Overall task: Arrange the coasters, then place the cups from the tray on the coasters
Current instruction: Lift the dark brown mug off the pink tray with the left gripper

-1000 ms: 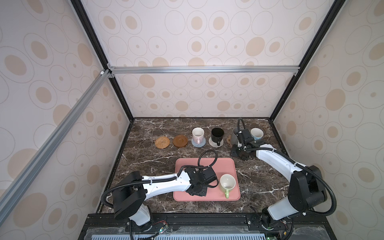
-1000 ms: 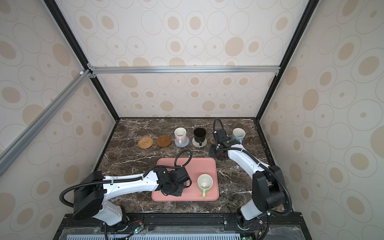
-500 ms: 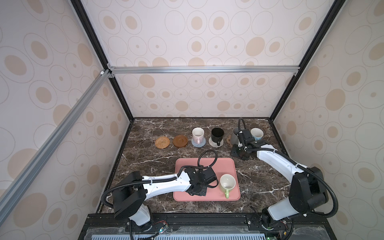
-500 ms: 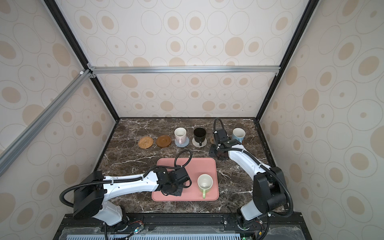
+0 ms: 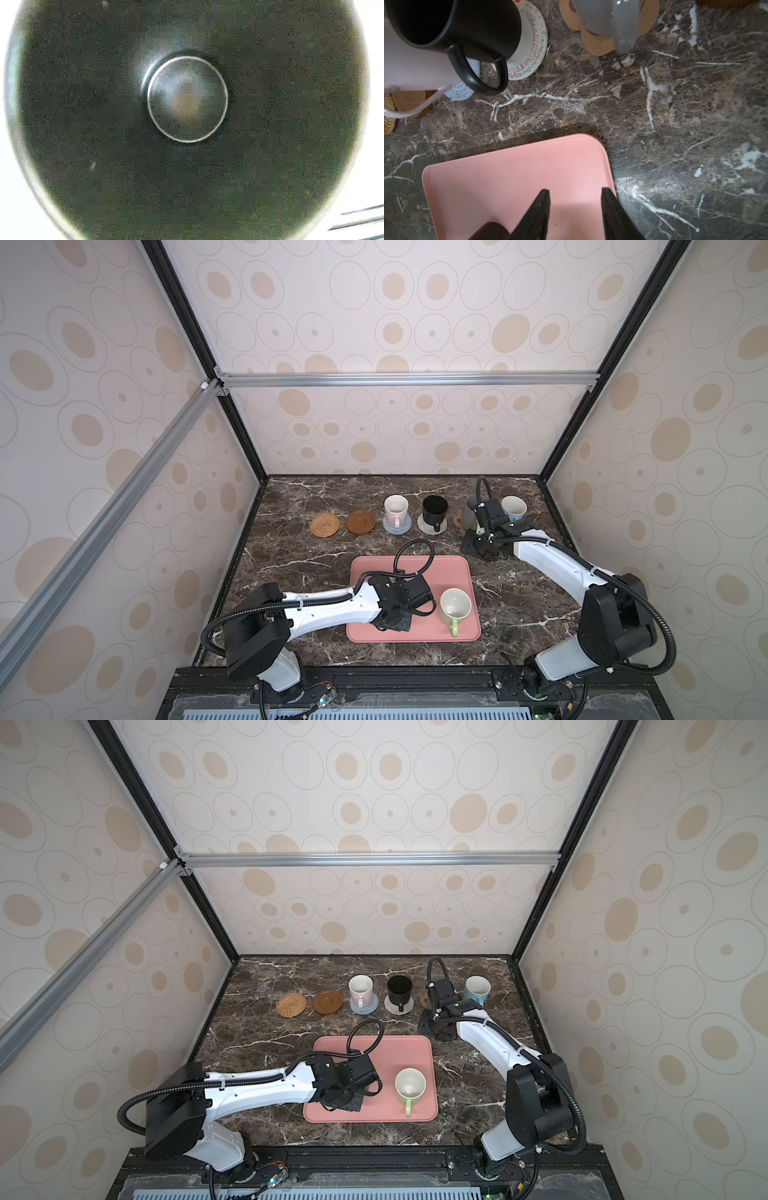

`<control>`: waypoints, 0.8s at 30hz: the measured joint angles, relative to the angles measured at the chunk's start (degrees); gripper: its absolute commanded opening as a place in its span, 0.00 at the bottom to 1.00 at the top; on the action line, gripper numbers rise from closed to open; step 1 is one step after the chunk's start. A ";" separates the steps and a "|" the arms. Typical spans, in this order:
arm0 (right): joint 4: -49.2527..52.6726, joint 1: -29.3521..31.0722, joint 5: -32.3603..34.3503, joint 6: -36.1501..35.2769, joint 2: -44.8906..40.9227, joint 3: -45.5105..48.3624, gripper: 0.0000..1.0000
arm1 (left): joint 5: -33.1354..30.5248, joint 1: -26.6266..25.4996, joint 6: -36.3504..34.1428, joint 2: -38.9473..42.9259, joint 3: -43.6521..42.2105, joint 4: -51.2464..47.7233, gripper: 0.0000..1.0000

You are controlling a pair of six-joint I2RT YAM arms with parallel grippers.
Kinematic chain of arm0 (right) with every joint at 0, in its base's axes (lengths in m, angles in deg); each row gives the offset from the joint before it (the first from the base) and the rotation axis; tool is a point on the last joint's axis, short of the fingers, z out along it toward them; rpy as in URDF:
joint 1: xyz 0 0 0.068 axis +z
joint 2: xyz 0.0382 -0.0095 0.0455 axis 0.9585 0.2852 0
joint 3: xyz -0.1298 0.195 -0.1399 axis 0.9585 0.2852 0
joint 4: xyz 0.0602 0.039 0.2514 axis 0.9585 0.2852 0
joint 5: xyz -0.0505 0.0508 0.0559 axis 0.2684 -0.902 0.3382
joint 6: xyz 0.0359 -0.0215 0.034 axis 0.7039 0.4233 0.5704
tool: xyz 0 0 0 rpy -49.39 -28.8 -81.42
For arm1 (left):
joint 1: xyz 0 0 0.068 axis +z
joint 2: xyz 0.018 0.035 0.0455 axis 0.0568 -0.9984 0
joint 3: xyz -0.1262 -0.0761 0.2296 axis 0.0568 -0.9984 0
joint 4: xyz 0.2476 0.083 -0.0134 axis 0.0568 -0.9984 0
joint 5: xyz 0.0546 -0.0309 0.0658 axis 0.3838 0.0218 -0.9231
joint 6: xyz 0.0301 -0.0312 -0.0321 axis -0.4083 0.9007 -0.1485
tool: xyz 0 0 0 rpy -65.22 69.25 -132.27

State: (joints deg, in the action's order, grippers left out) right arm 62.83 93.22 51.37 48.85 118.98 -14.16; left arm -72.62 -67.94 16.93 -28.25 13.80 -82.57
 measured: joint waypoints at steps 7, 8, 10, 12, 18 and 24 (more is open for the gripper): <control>0.00 0.00 0.00 0.04 -0.02 0.02 0.44 | -0.15 0.11 0.33 1.25 -0.02 -0.66 0.13; 0.00 0.00 0.00 0.02 -0.04 0.02 0.44 | -0.17 0.28 0.33 1.53 -0.02 -0.72 0.13; 0.00 0.00 0.00 0.02 -0.13 0.02 0.44 | -0.20 0.70 0.33 1.95 -0.02 -0.81 0.13; 0.00 0.00 0.00 0.02 -0.26 0.02 0.44 | -0.22 1.05 0.31 2.38 -0.02 -0.90 0.13; 0.00 0.00 0.02 0.02 -0.39 0.02 0.44 | -0.17 2.29 0.24 3.41 -0.13 -1.11 0.13; 0.04 0.00 0.04 0.09 -0.66 0.02 0.44 | -0.20 4.87 -0.98 5.27 -0.46 -1.62 0.13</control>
State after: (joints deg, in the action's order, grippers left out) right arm 62.87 93.22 51.41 48.94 118.33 -14.13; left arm -72.82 -63.07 15.94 -22.99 13.34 -84.19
